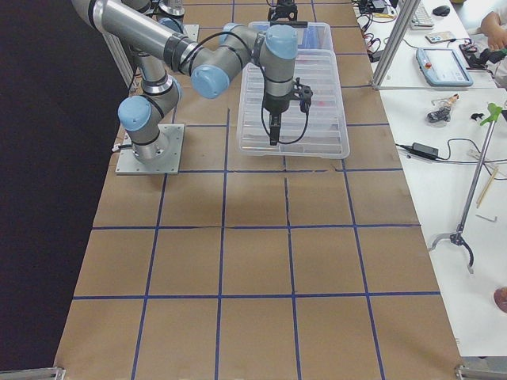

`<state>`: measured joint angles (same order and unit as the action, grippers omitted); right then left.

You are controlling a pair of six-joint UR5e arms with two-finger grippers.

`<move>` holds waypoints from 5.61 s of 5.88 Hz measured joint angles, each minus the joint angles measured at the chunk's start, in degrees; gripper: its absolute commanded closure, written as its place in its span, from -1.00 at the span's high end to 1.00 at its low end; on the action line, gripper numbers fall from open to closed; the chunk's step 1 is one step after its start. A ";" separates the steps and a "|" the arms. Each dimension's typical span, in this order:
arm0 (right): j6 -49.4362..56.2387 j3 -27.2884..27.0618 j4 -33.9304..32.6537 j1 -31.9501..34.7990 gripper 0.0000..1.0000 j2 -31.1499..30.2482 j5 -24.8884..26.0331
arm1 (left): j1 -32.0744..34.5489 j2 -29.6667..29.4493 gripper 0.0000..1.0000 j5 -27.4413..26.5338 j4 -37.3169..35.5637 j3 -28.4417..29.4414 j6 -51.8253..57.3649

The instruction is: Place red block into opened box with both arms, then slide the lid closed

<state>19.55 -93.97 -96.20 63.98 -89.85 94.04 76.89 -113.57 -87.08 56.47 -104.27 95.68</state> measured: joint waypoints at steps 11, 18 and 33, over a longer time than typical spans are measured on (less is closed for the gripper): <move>-24.65 12.06 10.61 24.46 1.00 4.24 -4.21 | 8.75 11.32 -0.89 9.24 23.40 14.36 -9.20; -25.27 12.00 10.50 24.44 1.00 4.18 -4.04 | 17.87 -2.03 -0.46 9.42 2.95 5.15 -14.21; 8.97 -3.69 -10.11 -8.54 1.00 7.17 1.07 | 18.11 20.05 0.96 -3.05 33.75 18.80 -87.70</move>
<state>28.52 -97.66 -106.31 55.44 -82.67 95.11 94.99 -93.52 -90.13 90.22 -85.47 7.98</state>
